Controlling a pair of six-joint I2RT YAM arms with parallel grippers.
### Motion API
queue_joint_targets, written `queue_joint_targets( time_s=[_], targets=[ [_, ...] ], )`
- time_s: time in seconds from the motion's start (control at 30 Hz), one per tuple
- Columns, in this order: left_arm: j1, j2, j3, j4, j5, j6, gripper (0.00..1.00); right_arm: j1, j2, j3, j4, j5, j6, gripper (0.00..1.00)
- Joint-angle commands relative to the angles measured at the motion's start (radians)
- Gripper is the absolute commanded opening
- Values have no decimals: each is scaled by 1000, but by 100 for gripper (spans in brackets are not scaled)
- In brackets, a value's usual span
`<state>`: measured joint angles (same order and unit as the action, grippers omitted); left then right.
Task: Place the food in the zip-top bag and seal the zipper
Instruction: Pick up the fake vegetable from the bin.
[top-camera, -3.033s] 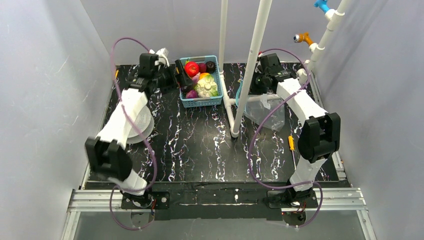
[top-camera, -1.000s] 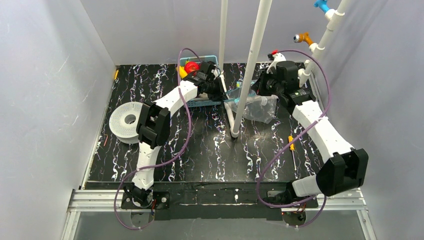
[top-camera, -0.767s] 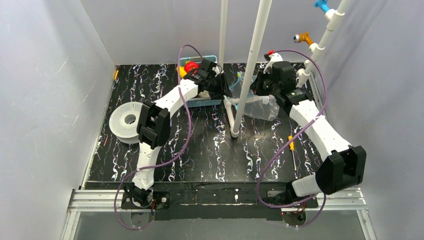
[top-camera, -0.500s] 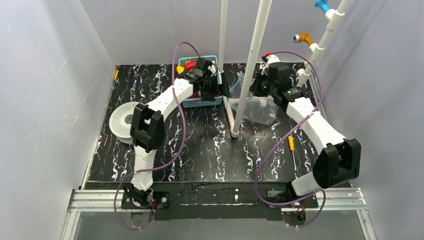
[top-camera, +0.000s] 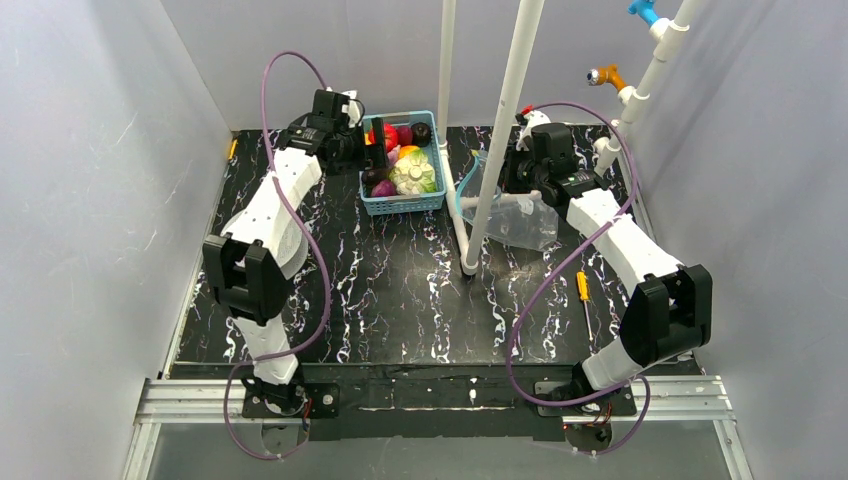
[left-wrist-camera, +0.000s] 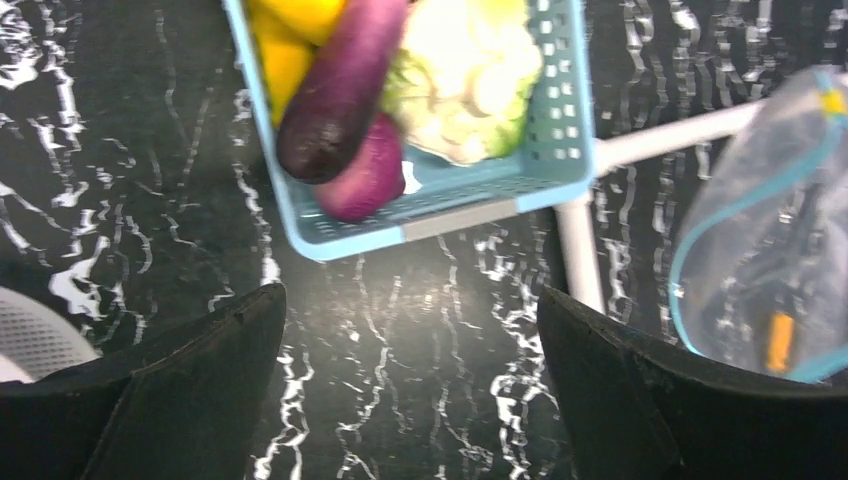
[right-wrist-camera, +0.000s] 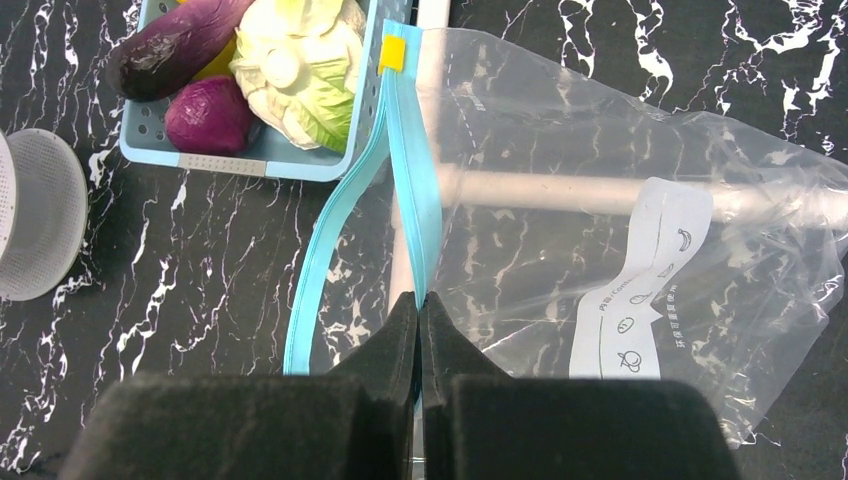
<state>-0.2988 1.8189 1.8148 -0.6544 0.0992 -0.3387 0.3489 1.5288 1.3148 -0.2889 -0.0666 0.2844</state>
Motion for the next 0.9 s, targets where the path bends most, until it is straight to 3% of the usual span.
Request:
queue_joint_targets(
  time_s=[0.0, 0.27, 0.43, 0.87],
  targets=[
    [28, 96, 61, -50, -18, 80, 96, 1, -6, 47, 22, -20, -11, 1],
    [51, 313, 265, -74, 37, 129, 93, 2, -11, 44, 26, -13, -26, 1],
    [51, 352, 265, -70, -4, 159, 89, 1, 1, 49, 28, -38, -23, 1],
    [27, 281, 161, 19, -19, 165, 58, 0, 40, 66, 29, -75, -11, 1]
  ],
)
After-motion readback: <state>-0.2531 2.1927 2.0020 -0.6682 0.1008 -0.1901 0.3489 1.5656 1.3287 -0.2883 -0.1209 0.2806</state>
